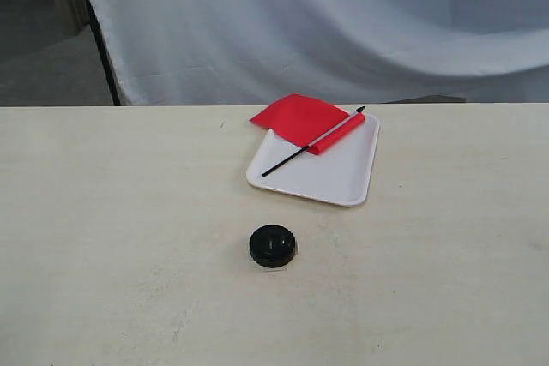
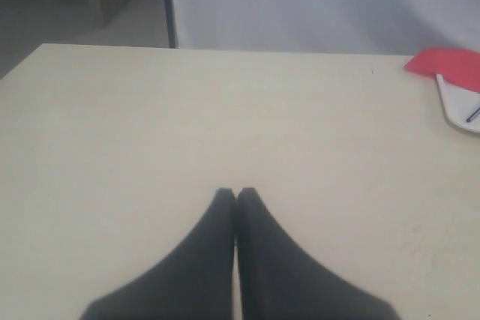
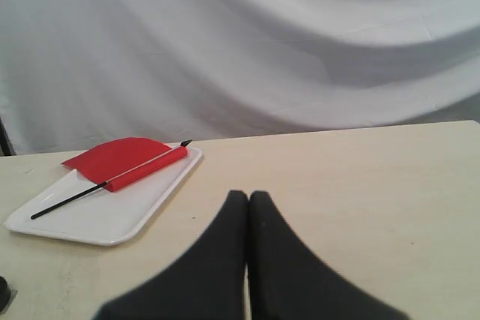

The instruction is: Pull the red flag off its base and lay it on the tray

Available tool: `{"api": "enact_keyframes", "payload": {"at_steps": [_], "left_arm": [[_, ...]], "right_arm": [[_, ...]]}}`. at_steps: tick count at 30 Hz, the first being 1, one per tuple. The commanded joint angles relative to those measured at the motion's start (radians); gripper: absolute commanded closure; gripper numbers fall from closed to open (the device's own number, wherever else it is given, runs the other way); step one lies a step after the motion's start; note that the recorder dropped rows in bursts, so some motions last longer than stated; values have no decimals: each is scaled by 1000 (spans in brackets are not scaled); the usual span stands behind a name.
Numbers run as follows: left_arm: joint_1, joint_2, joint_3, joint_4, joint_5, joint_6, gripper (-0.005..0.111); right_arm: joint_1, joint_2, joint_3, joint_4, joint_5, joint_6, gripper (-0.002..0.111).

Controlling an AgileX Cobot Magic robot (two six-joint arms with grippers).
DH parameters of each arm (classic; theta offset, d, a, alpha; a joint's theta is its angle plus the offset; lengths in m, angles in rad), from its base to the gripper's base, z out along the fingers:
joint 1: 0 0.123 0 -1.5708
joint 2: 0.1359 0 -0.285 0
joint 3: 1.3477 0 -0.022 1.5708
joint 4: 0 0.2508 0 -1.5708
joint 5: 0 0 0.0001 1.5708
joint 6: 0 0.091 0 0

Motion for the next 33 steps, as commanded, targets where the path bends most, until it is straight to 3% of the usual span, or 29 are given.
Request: {"api": "enact_keyframes", "payload": {"at_steps": [1, 33], "left_arm": [[-10, -1, 2, 0, -3, 1, 107], [-10, -1, 2, 0, -3, 1, 107]], "right_arm": [[1, -4, 2, -18, -48, -33, 109], [1, -4, 2, -8, -1, -47, 109]]}}
